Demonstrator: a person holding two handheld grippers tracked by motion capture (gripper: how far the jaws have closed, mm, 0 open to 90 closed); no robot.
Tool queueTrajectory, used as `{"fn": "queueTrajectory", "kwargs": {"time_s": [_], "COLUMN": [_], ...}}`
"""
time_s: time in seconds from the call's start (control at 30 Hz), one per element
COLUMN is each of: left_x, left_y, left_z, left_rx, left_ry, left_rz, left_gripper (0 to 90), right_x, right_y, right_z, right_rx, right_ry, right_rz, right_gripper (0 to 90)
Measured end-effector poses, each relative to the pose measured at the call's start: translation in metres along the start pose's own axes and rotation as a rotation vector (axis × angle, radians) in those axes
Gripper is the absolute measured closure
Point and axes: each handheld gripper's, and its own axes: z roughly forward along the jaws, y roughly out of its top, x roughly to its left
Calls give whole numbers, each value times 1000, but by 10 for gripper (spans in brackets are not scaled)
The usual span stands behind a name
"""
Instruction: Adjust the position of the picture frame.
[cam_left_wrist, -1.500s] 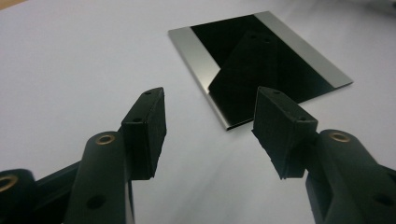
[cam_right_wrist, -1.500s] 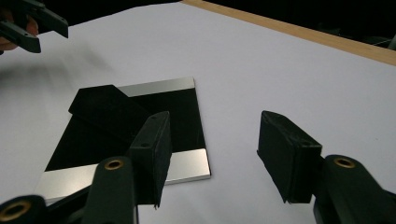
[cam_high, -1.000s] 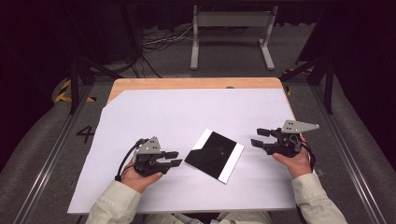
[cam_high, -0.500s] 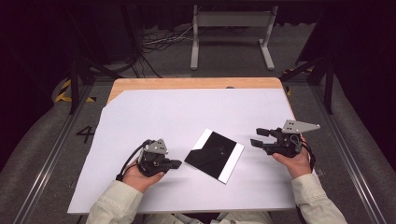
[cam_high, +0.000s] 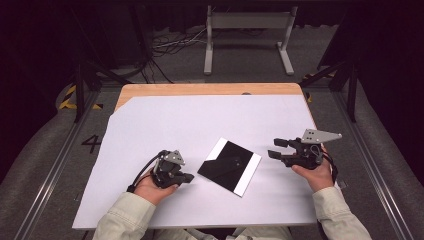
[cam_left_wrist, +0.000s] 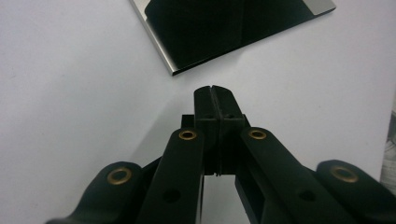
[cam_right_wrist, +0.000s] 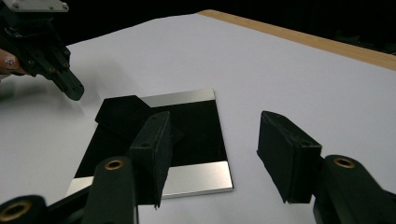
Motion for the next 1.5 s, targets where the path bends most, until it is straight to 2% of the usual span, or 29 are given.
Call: {"fn": "queueTrajectory", "kwargs": {"time_s": [0.47,0.63,0.87,1.07,1.17,1.27,1.33,1.43,1.5], "left_x": [4,5,10,13,13,10,10,9,4], "left_y": [8,10,14,20,24,27,27,29,31], "left_z": [12,15,16,20,25,27,27,28,30], "left_rx": [56,68,59,11,25,41,47,56,67], "left_ry": [51,61,114,133,117,119,114,68,56], "left_rz": [1,-2,-22,-22,-18,-9,-20,-14,2], "left_gripper": [900,900,900,900,900,900,900,900,900], "right_x": [2,4,13,16,15,16,16,16,16], "right_y": [-4,-5,-2,-4,-6,-6,-7,-7,-7], "right_z": [-4,-4,2,1,-2,-4,-5,-7,-7], "right_rx": [21,45,87,97,99,97,94,93,93], "right_ry": [-15,4,33,29,21,17,15,12,11], "right_rz": [3,7,-25,-30,-23,-21,-20,-17,-18], "right_gripper": [453,512,542,540,538,537,536,535,535]}}
